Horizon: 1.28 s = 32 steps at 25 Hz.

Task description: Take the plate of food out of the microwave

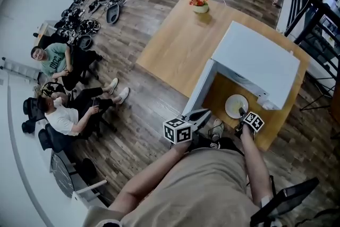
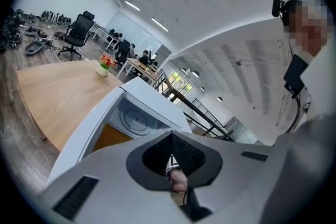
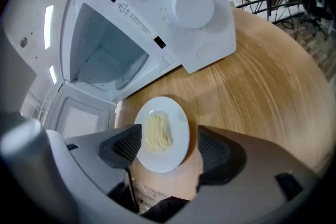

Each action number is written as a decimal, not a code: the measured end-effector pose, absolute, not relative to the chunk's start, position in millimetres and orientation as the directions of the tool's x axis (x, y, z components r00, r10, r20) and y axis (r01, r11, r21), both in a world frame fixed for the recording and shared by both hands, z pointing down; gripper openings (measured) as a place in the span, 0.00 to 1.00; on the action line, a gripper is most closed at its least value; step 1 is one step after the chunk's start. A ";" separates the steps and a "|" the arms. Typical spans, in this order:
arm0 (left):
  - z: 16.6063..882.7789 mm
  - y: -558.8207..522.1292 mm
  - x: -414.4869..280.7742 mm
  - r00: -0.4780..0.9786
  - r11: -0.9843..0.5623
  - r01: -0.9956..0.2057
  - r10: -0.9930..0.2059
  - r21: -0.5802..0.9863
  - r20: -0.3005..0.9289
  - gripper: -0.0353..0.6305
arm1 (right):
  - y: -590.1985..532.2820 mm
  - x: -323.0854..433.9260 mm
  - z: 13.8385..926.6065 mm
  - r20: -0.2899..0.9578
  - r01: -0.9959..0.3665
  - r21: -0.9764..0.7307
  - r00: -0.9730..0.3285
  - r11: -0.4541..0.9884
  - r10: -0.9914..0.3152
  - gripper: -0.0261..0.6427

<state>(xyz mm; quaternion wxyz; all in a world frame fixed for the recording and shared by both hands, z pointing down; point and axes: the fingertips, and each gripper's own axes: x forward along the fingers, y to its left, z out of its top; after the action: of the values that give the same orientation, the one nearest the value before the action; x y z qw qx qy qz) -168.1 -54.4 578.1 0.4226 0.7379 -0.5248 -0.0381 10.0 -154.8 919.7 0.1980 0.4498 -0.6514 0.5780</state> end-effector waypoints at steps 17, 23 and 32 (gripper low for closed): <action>576.6 -56.2 -147.4 0.554 -0.178 -0.688 -0.755 0.704 0.350 0.06 | -139.2 14.6 638.8 0.283 -0.655 -0.467 -0.748 0.595 -0.601 0.39; 561.5 -53.5 -179.8 0.538 -0.216 -0.707 -0.782 0.673 0.314 0.06 | -130.1 -15.7 578.6 0.078 -0.571 -0.470 -0.786 0.673 -0.613 0.39; 559.3 37.7 -180.4 0.624 -0.284 -0.636 -0.737 0.717 0.261 0.06 | -42.2 31.5 509.7 0.033 -0.688 -0.430 -0.659 0.584 -0.752 0.39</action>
<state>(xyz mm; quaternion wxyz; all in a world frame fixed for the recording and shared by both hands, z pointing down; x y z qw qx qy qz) -180.4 37.7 559.3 0.4162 0.7991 -0.4296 -0.0604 31.5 -42.2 509.7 -0.0763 0.4059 -0.8867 0.2077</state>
